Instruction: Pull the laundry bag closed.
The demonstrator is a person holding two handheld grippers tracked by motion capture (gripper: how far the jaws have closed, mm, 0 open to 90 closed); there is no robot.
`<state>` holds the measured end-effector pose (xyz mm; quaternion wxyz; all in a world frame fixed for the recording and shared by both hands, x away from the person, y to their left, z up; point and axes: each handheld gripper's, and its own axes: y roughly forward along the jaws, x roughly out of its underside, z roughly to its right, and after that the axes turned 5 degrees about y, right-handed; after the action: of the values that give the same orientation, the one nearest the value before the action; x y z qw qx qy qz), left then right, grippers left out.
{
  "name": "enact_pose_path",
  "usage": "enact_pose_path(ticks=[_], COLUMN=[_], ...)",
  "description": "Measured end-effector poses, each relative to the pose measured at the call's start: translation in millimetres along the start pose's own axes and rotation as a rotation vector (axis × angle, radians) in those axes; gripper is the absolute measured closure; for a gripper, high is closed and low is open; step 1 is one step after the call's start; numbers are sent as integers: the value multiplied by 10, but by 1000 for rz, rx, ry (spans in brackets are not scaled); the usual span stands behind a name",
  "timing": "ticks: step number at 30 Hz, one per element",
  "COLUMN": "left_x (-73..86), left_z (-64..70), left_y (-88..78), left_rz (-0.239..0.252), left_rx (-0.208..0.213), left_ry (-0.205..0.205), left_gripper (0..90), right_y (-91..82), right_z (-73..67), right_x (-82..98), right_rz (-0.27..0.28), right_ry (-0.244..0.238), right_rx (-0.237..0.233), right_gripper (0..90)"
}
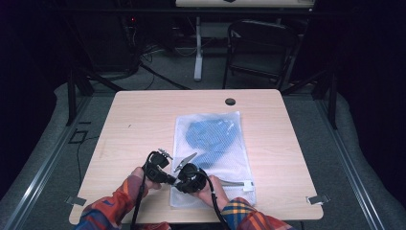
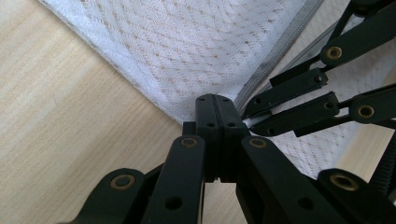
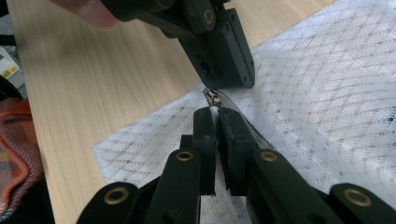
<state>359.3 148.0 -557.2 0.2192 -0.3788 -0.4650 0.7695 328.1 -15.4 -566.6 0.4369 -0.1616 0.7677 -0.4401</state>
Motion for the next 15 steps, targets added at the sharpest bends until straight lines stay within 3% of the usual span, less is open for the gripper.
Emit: enact_pose_path(ticks=[3,9,15], left_x=[-6,-2,-2], left_z=[24,22,26], left_y=[0,-3,-2], left_rz=[-8,-9,-9], left_rx=[-17,-12,-13], left_ry=[27,32,36], left_gripper=[900,900,900], right_y=[-8,-14,-37], right_z=[10,-8,4], right_x=[0,13,10], right_rz=[-7,9,-8], right_ry=[-2,11,-9], right_rx=[-10,5,9], right_gripper=[865,867,868])
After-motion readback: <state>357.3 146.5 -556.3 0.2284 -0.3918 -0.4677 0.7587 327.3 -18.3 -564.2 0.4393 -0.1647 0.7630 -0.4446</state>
